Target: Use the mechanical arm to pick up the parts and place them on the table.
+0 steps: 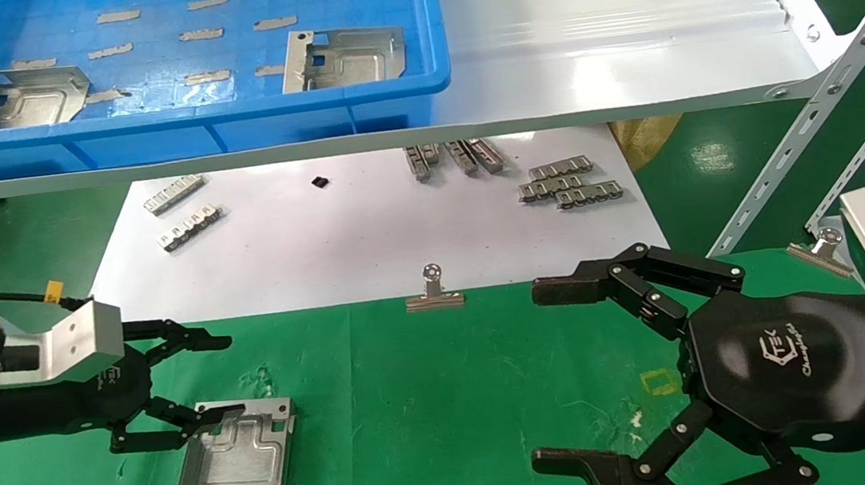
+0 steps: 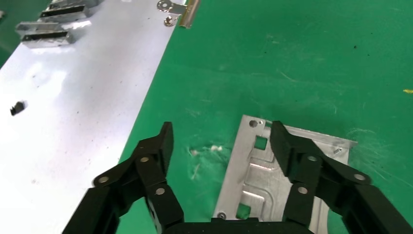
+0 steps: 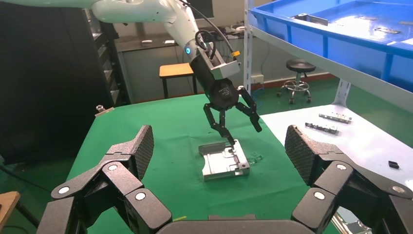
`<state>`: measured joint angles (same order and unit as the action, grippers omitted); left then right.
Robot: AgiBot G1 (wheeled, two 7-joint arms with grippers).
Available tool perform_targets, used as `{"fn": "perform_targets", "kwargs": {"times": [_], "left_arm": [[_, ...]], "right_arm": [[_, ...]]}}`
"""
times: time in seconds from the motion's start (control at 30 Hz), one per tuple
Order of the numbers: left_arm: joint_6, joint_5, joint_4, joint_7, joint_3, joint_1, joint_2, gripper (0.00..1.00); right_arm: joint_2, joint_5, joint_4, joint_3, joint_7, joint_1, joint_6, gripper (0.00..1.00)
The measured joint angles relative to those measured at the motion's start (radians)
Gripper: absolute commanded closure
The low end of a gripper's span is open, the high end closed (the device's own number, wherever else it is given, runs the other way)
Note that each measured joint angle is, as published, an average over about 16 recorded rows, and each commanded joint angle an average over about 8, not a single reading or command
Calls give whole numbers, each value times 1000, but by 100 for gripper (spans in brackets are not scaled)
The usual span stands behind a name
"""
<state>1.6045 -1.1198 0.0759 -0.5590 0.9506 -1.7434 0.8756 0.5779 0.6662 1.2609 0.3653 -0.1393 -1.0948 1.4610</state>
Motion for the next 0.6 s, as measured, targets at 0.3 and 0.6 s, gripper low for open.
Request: {"fn": "perform_targets", "kwargs": {"times": [0.3,0.6], "left_arm": [[-7,24,75,43,-41,40,-16,0],[-21,77,240,145,-133,132,-52,0]], "right_arm": [[0,0,0,0,0,0,0,0],[0,0,0,0,0,0,0,0]]}}
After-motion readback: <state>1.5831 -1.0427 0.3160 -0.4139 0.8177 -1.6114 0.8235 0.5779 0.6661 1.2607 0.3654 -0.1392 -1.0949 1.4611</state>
